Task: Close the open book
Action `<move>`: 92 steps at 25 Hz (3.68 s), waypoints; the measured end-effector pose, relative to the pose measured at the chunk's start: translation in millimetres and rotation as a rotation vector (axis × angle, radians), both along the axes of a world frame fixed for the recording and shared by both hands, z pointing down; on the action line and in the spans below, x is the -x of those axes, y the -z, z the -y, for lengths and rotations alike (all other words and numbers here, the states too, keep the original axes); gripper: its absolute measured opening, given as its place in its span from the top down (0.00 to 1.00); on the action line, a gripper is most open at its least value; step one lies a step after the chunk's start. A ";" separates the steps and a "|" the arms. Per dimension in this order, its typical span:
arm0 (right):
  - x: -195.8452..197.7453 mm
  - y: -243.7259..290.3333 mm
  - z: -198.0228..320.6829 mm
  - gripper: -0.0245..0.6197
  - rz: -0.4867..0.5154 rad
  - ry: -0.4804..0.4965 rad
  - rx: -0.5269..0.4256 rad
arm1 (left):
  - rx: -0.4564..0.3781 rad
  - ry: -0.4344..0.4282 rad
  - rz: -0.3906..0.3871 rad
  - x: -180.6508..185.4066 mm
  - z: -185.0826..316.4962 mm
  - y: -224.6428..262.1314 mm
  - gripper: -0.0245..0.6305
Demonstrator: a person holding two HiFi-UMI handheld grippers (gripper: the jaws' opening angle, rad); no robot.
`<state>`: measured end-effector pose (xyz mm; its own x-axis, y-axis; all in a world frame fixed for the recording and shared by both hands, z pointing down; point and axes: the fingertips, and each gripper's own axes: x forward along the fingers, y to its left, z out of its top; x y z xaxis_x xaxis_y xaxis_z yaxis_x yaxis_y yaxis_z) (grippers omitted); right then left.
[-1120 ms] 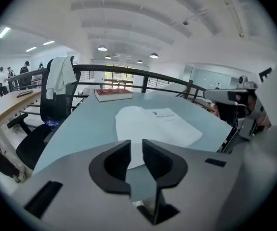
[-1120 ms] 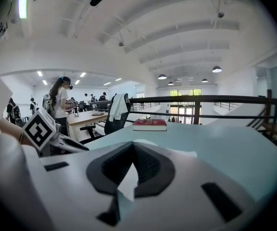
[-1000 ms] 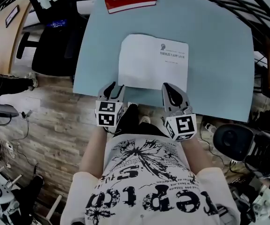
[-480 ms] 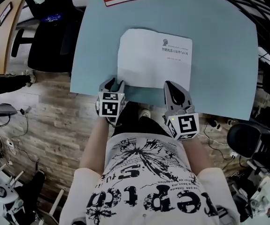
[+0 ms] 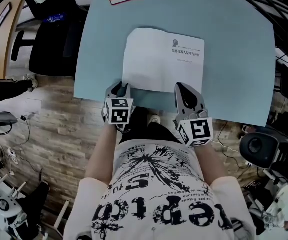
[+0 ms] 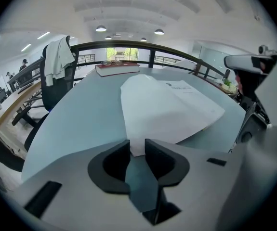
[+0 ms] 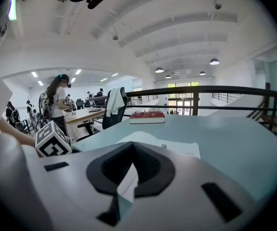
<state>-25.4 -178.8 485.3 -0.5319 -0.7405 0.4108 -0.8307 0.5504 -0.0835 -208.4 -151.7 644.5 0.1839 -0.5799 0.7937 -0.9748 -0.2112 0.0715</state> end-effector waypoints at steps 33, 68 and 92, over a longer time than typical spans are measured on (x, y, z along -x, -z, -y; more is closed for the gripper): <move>-49.8 45.3 10.0 0.95 -0.026 -0.163 -0.119 | -0.165 -0.229 -0.200 -75.6 37.4 104.8 0.93; -222.6 22.9 -10.9 0.95 -0.023 -0.068 -0.088 | -0.141 -0.250 -0.169 -287.6 10.3 77.5 0.93; -255.5 -6.9 -22.3 0.95 -0.027 -0.114 -0.030 | -0.047 -0.318 -0.132 -340.5 4.2 22.1 0.85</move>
